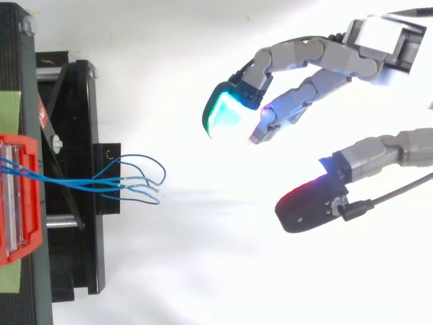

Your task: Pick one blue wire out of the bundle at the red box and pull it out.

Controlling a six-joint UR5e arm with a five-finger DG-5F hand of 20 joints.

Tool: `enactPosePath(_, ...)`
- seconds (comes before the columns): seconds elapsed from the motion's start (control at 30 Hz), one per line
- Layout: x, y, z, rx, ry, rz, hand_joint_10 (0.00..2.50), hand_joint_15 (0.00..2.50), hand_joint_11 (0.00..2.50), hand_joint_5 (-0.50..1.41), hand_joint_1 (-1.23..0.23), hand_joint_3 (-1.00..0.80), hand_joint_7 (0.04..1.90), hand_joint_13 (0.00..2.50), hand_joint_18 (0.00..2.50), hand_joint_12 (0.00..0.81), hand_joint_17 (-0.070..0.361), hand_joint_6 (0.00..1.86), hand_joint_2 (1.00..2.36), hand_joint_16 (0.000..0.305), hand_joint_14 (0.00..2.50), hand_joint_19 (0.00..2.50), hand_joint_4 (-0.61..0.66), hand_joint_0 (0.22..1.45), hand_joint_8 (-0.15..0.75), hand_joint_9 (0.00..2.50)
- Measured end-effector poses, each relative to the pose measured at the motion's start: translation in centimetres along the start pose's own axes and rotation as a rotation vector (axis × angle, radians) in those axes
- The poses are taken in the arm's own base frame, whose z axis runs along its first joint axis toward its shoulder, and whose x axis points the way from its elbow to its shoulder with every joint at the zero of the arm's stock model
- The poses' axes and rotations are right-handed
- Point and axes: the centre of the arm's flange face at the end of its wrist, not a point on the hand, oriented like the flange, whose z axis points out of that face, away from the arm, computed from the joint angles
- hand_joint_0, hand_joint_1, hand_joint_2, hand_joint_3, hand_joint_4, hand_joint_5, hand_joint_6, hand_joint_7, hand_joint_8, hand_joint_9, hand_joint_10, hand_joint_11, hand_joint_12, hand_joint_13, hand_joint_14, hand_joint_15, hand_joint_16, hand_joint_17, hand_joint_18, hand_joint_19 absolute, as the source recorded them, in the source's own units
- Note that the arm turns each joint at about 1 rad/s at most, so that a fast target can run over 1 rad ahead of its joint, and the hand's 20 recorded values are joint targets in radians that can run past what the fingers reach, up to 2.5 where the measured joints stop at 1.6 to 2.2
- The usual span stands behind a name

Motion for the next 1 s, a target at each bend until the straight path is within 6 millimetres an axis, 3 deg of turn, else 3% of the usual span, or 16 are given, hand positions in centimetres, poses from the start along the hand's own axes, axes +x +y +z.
enactPosePath(1.0,-0.53,-0.44,-0.10,0.023,-0.001,-0.016,0.01,0.40,0.35,-0.12,-0.69,-0.49,0.95,0.88,0.85,0.441,0.128,0.50,1.00,0.057,0.02,0.47,0.44,0.56,0.363,0.85)
